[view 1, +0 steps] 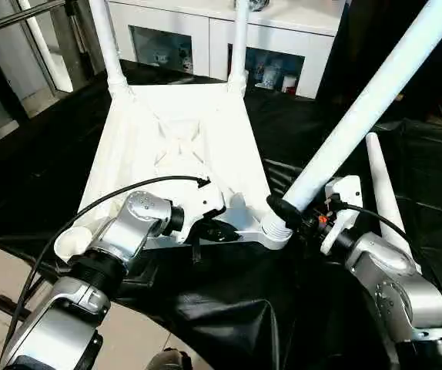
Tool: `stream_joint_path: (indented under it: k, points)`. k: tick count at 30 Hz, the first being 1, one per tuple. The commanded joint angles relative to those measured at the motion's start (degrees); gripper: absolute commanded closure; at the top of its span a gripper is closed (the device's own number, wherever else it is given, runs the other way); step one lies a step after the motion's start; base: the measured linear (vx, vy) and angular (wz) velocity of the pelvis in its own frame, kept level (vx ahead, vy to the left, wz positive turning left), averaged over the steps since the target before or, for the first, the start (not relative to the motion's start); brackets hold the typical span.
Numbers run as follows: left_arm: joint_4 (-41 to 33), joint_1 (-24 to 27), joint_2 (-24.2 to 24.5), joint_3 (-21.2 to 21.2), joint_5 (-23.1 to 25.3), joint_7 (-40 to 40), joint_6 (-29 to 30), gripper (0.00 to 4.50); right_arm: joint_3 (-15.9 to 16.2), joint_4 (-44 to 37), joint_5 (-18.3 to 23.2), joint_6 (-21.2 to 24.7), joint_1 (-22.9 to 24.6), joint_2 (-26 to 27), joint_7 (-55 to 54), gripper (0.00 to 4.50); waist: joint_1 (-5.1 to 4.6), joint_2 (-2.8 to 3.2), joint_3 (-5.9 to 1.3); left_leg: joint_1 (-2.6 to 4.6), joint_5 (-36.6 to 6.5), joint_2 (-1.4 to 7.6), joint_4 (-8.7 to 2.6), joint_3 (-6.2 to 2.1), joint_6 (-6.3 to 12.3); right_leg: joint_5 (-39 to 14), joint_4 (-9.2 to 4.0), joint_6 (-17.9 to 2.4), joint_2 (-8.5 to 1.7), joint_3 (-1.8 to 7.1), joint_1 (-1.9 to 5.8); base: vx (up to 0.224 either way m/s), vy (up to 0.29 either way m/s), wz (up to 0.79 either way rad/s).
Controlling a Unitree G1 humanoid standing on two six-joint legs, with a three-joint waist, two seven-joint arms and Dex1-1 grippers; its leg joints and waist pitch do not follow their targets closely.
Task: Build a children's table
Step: Insert table leg to table base
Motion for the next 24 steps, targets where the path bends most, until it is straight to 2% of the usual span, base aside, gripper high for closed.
stream_joint_path:
  k: [1, 2, 8, 10, 12, 13, 15, 16, 18, 22, 24]
  points:
    - [-0.4, -2.14, 0.04, 3.64, -1.48, 1.41, -1.39, 4.5, 2.35, 2.95, -3.28, 3.8, 1.22, -1.88, 0.69, 2.61, -0.11, -0.27, -3.64, 2.14, -25.55, 3.41, -4.81, -2.45, -2.55, -26.85, -5.82, -8.74, -4.46, 2.34, 0.96, 0.0, 0.0, 0.0]
    - [-0.53, -2.1, 0.06, 3.44, -1.31, 1.18, -1.47, 4.5, 3.51, 3.47, -3.55, 4.86, -0.21, -2.72, 1.97, 2.61, -0.17, -0.31, -3.56, 2.3, -26.07, 3.41, -4.76, -2.4, -2.63, -27.42, -5.93, -8.65, -4.46, 2.36, 0.78, 0.0, 0.0, 0.0]
    - [-1.12, -1.79, -0.03, 3.19, -1.16, 1.09, -1.37, 4.5, 5.74, 6.14, -4.54, 5.03, -2.94, -3.66, 4.25, 2.61, -0.35, -0.63, -3.21, 2.24, -26.1, 3.38, -4.74, -2.47, -2.3, -29.33, -6.09, -8.04, -4.54, 2.39, 0.61, 0.0, 0.0, 0.0]
    - [-2.16, -1.26, 0.08, 3.01, -1.17, 0.99, -1.12, 4.5, 7.55, 9.05, -5.28, 4.7, -4.84, -4.17, 6.26, 2.61, -0.67, -0.8, -2.67, 2.04, -26.48, 3.31, -4.89, -2.52, -2.23, -30.66, -6.27, -7.8, -4.52, 2.34, 0.51, 0.0, 0.0, 0.0]
    - [-2.98, -0.86, 0.27, 2.93, -1.24, 0.82, -0.87, 4.5, 8.5, 10.8, -5.85, 4.14, -5.57, -4.54, 7.34, 2.61, -0.89, -0.94, -2.23, 2.24, -27.82, 3.32, -4.95, -2.58, -2.44, -33.14, -6.61, -7.1, -4.6, 2.38, 0.13, 0.0, 0.0, 0.0]
    - [-3.57, -0.57, 0.41, 2.87, -1.27, 0.72, -0.68, 4.5, 9.03, 11.58, -6.27, 3.83, -5.82, -4.82, 7.94, 2.61, -0.97, -0.89, -2.22, 2.34, -28.41, 3.31, -4.9, -2.68, -2.53, -34.21, -6.67, -6.89, -4.66, 2.36, 0.11, 0.0, 0.0, 0.0]
    - [-4.44, -0.15, 0.64, 2.79, -1.31, 0.56, -0.34, 4.5, 9.93, 12.46, -6.86, 3.48, -6.14, -5.21, 9.08, 2.61, -1.29, -1.02, -1.69, 2.22, -29.85, 3.33, -5.14, -2.96, -2.85, -36.87, -6.95, -5.96, -4.72, 2.25, -0.01, 0.0, 0.0, 0.0]
    - [-5.37, 0.29, 0.93, 2.65, -1.32, 0.3, 0.01, 4.5, 10.8, 13.11, -7.46, 2.88, -6.41, -5.49, 10.41, 2.61, -1.53, -1.05, -1.56, 2.41, -31.07, 3.39, -5.33, -3.16, -3.07, -37.7, -7.11, -5.52, -4.73, 2.14, -0.04, 0.0, 0.0, 0.0]
    - [-6.3, 0.74, 1.25, 2.56, -1.36, 0.11, 0.34, 4.5, 11.64, 13.81, -8.04, 2.61, -6.93, -5.55, 11.36, 2.61, -1.73, -1.1, -1.25, 2.26, -30.83, 3.45, -5.74, -3.19, -2.87, -36.21, -7.26, -5.65, -4.63, 2.03, 0.05, 0.0, 0.0, 0.0]
    - [-9.19, 1.85, 2.22, 2.57, -1.9, -0.61, 1.43, 4.5, 12.54, 15.46, -8.26, 1.72, -7.63, -5.43, 13.08, 2.61, -1.8, -1.05, -1.01, 2.32, -30.4, 3.65, -6.36, -2.99, -2.7, -30.3, -6.97, -7.26, -4.37, 2.15, 0.12, 0.0, 0.0, 0.0]
    - [-9.47, 1.92, 2.3, 2.56, -2.0, -0.74, 1.48, 4.5, 12.64, 15.76, -8.34, 1.48, -7.73, -5.45, 13.37, 2.61, -1.85, -1.15, -0.79, 2.41, -30.63, 3.59, -6.43, -2.87, -2.65, -30.11, -7.12, -7.57, -4.32, 2.24, 0.01, 0.0, 0.0, 0.0]
